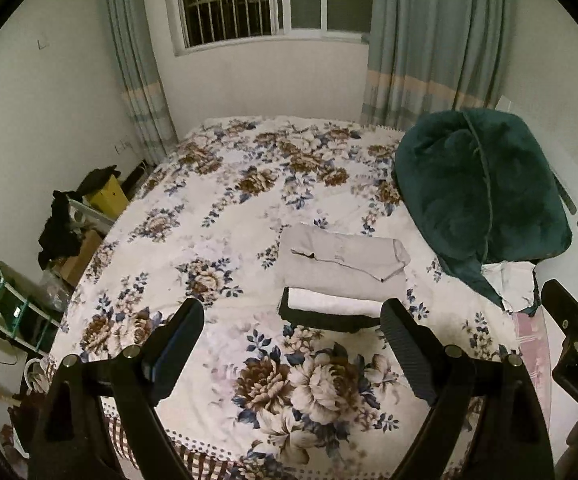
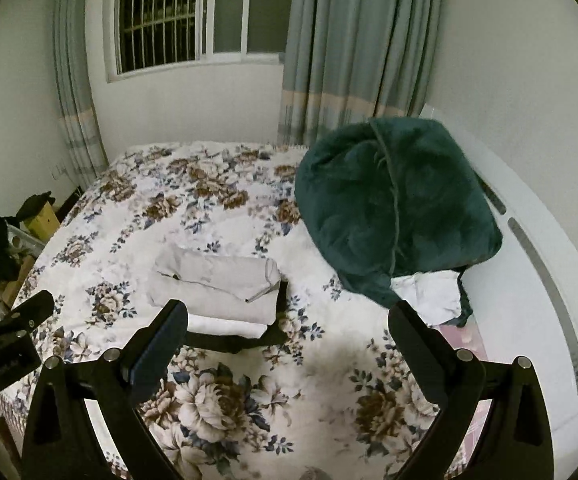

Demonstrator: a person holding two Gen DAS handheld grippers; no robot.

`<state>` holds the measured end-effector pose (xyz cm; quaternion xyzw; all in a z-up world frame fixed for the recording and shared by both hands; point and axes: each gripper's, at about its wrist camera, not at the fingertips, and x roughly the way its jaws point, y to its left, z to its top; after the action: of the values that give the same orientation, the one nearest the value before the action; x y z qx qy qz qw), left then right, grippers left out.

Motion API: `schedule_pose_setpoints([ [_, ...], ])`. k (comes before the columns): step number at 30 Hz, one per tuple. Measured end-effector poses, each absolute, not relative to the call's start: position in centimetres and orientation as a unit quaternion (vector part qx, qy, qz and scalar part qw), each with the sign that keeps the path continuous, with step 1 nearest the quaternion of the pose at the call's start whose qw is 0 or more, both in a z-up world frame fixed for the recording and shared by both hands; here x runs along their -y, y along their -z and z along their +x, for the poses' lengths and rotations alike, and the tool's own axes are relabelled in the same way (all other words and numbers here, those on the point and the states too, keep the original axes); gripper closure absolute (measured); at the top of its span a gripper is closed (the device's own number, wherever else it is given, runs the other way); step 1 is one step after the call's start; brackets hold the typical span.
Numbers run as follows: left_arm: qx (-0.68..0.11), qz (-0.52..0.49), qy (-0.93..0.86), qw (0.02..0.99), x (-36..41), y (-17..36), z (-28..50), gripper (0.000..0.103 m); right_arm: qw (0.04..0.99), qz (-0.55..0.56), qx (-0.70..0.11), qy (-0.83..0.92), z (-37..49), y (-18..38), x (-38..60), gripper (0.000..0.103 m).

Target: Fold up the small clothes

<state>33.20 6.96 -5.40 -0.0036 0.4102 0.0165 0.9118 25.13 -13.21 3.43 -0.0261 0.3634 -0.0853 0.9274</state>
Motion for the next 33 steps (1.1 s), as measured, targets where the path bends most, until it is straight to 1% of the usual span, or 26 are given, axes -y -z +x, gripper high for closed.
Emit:
schedule_pose_setpoints([
  [5,-0.398,0.005,-0.021,0.917,-7.1,3.8,30.7,0.013,0.934,-0.016,-0.347,0.077,21.6,-6.3,12.9,0.001],
  [10,-0.386,0.003,-0.021,0.922,-7.2,2.5,28.8,0.013,0.940,-0.016,-0.333,0.076,19.3,-7.6,12.7,0.001],
  [18,-0.375,0.005,-0.027,0.926,-7.4,1.8,27.2,0.013,0.940,-0.013,-0.333,0.073,18.5,-8.0,12.7,0.001],
  [33,-0.365,-0.008,-0.042,0.930,-7.8,1.1,26.6,0.013,0.941,-0.014,-0.330,0.074,18.0,-8.2,12.4,0.001],
])
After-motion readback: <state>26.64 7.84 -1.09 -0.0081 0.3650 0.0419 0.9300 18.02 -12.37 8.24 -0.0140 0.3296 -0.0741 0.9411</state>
